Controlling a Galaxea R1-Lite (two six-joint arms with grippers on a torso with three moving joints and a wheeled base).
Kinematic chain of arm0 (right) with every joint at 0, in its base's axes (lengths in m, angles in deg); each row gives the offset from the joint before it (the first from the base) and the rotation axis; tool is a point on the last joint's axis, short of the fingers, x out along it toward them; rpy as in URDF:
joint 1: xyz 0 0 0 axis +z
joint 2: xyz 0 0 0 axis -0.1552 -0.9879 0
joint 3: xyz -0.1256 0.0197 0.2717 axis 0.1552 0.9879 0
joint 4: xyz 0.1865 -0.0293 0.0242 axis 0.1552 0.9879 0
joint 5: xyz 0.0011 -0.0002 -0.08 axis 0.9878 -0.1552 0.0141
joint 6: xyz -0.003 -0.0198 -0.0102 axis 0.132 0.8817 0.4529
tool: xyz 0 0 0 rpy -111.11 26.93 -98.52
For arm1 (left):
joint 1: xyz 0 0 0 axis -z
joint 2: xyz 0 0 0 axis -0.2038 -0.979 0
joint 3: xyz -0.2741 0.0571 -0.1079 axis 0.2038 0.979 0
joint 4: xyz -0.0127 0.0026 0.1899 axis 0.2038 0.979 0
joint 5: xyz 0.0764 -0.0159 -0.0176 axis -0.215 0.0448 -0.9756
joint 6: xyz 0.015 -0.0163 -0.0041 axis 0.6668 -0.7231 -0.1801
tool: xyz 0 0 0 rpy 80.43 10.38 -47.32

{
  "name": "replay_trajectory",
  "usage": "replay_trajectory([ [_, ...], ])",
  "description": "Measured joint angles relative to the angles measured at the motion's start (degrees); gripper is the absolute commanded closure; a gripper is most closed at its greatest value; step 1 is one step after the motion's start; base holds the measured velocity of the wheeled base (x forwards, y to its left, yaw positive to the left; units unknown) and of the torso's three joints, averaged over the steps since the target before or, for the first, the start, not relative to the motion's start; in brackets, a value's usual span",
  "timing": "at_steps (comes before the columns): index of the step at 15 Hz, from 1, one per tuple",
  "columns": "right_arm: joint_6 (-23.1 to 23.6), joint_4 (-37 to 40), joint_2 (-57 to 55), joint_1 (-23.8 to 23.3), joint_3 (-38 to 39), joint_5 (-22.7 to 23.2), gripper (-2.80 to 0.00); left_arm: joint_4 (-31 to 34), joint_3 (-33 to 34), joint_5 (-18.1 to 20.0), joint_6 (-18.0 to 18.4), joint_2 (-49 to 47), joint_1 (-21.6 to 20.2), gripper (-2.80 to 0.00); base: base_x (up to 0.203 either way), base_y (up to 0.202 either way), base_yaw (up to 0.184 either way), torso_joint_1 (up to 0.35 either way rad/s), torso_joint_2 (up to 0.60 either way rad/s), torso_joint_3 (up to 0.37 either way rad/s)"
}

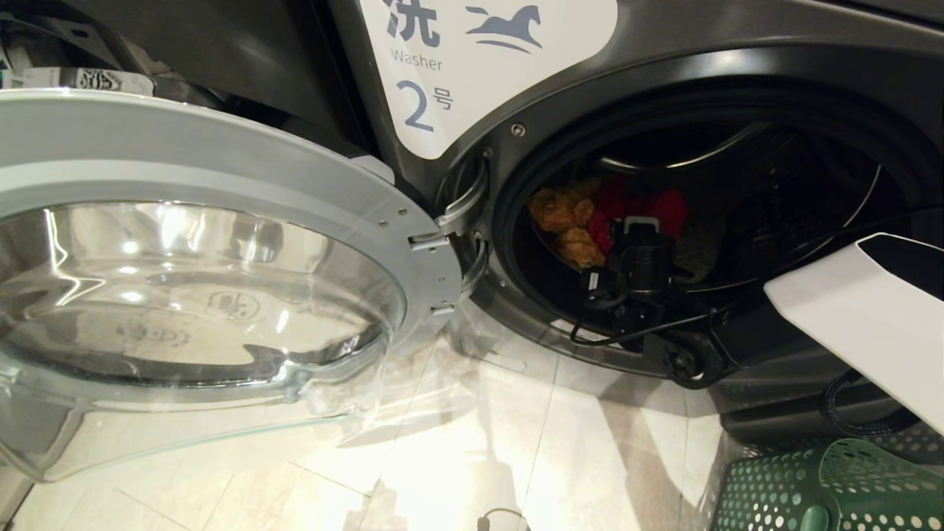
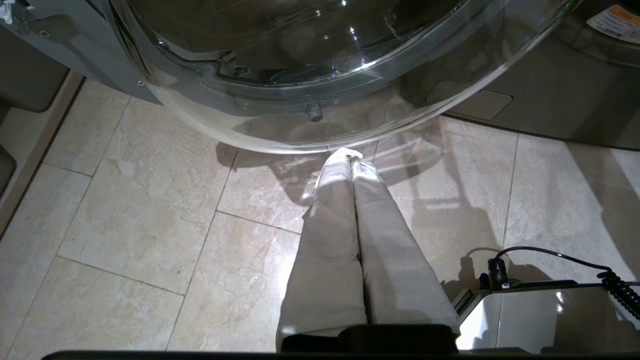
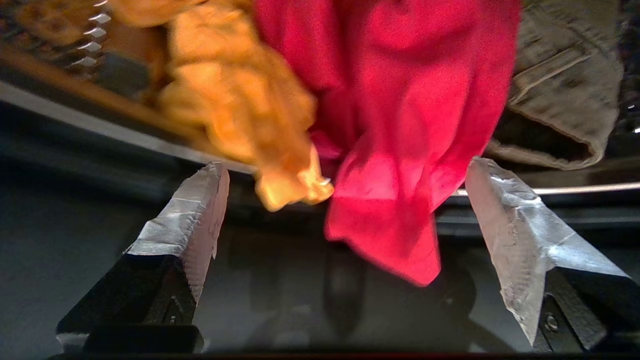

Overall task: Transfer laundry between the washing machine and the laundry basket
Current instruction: Pick a cloth and place it into the basket

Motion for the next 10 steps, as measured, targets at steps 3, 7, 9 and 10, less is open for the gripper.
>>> replay_trajectory([
  [3,-0.38,0.02,-1.13,-1.13,-0.65,0.35,-2.8,-0.01,0.0,0.0,0.0,0.0,0.0,0.0,0.0,0.0,0.0,0.0,0.0,0.0],
  [7,-0.51,0.2,-2.52,-2.01,-0.68,1.89,-2.8,0.02,0.0,0.0,0.0,0.0,0.0,0.0,0.0,0.0,0.0,0.0,0.0,0.0],
  [9,-0.52,0.23,-2.9,-2.12,-0.68,2.88,-2.8,-0.01,0.0,-0.01,0.0,0.0,0.0,0.0,0.0,0.0,0.0,0.0,0.0,0.0],
  [10,-0.55,0.24,-3.14,-2.12,-0.99,3.27,-2.8,0.0,0.0,-0.01,0.0,0.0,0.0,0.0,0.0,0.0,0.0,0.0,0.0,0.0],
])
